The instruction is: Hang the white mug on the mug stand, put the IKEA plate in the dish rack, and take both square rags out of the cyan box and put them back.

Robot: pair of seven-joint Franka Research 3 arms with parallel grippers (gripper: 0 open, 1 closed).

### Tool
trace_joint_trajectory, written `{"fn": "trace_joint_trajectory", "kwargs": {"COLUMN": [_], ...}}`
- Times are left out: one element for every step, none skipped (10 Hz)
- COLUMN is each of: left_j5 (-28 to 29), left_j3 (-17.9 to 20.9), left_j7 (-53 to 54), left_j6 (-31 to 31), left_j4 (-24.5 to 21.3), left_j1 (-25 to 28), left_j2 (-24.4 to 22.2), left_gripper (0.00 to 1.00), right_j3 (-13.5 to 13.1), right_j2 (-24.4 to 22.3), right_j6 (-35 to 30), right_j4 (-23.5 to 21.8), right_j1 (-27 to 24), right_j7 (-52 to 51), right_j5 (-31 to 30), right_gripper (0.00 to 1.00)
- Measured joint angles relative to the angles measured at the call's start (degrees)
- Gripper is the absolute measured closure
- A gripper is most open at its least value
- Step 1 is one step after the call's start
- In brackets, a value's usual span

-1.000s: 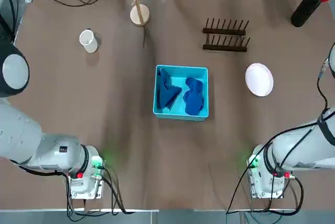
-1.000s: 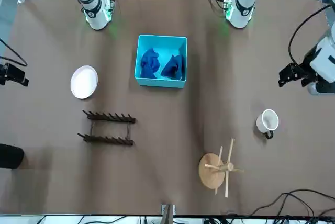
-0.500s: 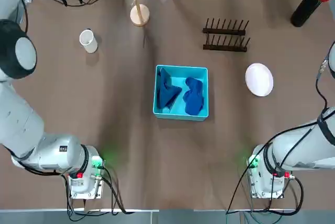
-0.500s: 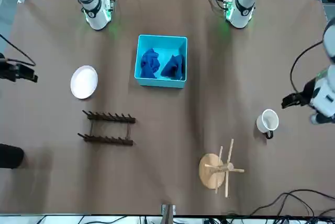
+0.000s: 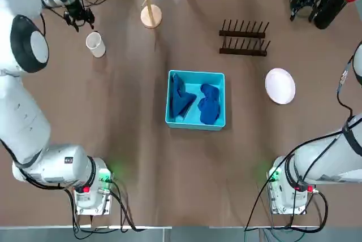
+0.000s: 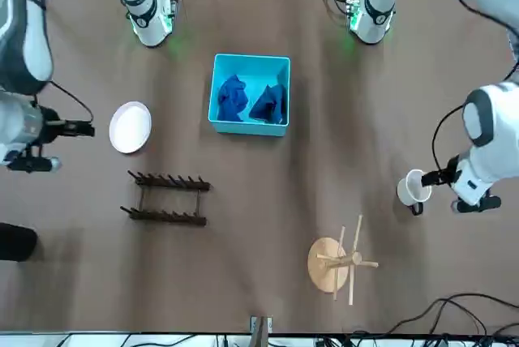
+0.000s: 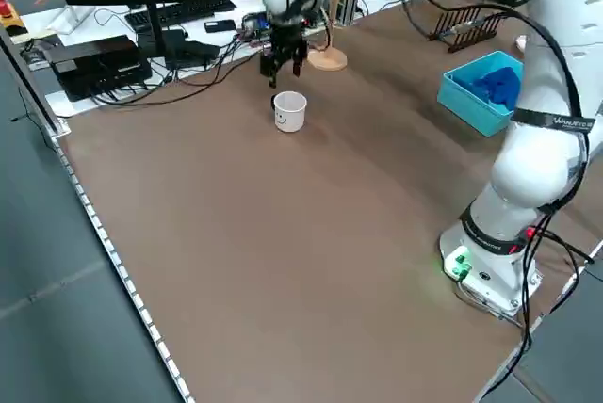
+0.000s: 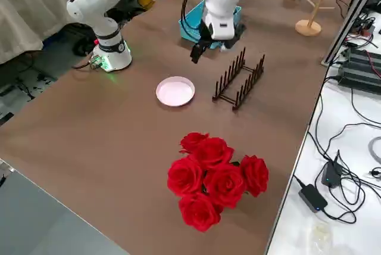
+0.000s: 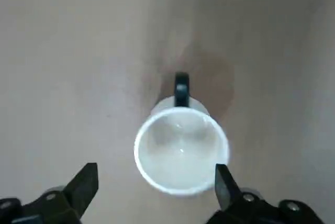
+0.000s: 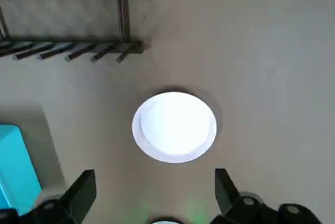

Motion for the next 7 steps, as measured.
{"fn": "trace_joint_trajectory", "kwargs": {"left_j5": [0.0,0.0,0.0,0.0,0.0,0.0,0.0], "left_j3": [0.0,0.0,0.0,0.0,0.0,-0.1,-0.1], "left_j7": [0.5,0.6,0.6,0.6,0.6,0.6,0.6], "left_j6": [1.3,1.9,2.6,2.7,2.7,2.8,2.8], "left_j4": [-0.5,-0.8,-0.8,-0.8,-0.8,-0.8,-0.8], "left_j1": [0.6,0.7,0.7,0.7,0.6,0.6,0.6], "left_j2": [1.6,3.2,4.5,5.3,5.8,6.1,6.3], "left_gripper": [0.02,0.04,0.04,0.10,0.19,0.33,0.50], "right_j3": [-0.1,-0.3,-0.5,-0.7,-0.7,-0.8,-0.8], "right_j2": [-0.2,-0.3,-0.3,-0.4,-0.3,-0.3,-0.2], "right_j6": [2.9,6.0,8.7,11.5,15.4,20.8,26.3], "right_j4": [-2.9,-5.8,-8.4,-11.2,-15.0,-19.7,-24.2], "right_j1": [-0.2,-1.1,-2.9,-4.4,-5.2,-6.1,-7.4], "right_j7": [-3.1,-8.5,-14.3,-18.2,-20.8,-23.0,-25.3], "right_j5": [0.0,0.0,0.0,0.0,0.0,0.0,0.0], "right_gripper": [0.00,0.01,0.01,0.01,0.01,0.01,0.01]}}
